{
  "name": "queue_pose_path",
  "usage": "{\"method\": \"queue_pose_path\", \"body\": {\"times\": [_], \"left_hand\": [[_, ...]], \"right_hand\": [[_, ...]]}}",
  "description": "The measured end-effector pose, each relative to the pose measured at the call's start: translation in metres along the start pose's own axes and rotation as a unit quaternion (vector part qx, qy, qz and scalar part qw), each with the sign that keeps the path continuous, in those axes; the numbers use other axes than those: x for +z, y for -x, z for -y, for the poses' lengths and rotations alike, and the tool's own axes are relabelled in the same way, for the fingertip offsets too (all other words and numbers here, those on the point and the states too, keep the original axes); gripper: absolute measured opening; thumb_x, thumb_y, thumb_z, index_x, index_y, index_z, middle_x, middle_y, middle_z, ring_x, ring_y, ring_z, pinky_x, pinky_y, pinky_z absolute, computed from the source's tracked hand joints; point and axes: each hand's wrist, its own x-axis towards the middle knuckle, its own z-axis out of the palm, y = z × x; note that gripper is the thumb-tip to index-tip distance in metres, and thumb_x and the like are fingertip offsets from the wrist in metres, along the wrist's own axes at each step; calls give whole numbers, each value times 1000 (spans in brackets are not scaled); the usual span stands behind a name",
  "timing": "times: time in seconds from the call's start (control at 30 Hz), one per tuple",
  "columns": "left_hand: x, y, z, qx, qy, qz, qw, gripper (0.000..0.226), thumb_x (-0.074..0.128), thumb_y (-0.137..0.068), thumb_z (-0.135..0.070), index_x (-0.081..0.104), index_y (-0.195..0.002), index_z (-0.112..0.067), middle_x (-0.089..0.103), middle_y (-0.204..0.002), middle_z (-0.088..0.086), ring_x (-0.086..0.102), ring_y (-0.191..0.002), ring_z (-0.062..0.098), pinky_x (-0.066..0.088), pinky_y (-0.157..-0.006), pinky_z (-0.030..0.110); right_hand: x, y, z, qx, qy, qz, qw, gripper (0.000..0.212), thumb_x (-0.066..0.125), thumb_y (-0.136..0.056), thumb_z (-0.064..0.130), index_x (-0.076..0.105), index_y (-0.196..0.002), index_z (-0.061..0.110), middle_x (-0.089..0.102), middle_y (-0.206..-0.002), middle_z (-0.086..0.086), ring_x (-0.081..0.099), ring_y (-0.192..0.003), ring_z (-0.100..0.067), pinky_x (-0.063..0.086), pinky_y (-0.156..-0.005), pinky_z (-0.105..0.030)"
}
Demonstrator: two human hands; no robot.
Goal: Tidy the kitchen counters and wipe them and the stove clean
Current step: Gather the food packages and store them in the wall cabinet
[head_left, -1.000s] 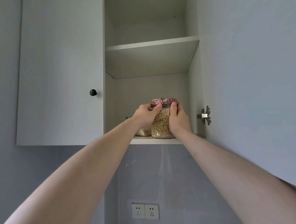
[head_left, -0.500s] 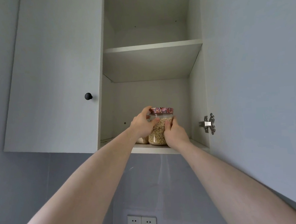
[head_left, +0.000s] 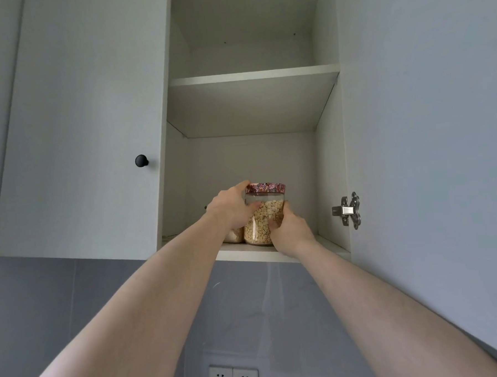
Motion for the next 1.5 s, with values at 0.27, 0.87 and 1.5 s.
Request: {"method": "queue_pose_path", "body": {"times": [0.27, 0.87, 1.5], "left_hand": [[-16, 13, -8, 21, -122, 54, 991, 66, 48, -104, -47, 14, -160, -39, 55, -146, 7, 60, -114, 30, 52, -88, 43], [-17, 193, 74, 133, -209, 152, 957, 59, 43, -105, -38, 27, -160, -27, 14, -170, -3, 21, -154, 25, 22, -125, 42], [139, 454, 239, -120, -22, 322, 939, 55, 52, -99, -26, 41, -153, -28, 24, -166, -6, 31, -150, 22, 29, -121, 37]], "right_hand": [[-5, 15, 7, 4, 39, 7, 999, 42, 52, -101, 30, 38, -138, 16, 61, -125, -10, 58, -116, -32, 50, -93, -42], [31, 135, 14, -189, 29, -134, 972, 46, 58, -97, 21, 50, -142, 15, 40, -153, -3, 41, -139, -24, 31, -117, -39], [204, 406, -141, -22, -59, 290, 955, 36, 63, -93, 13, 57, -128, 22, 54, -126, 10, 55, -120, -11, 41, -100, -24]]}}
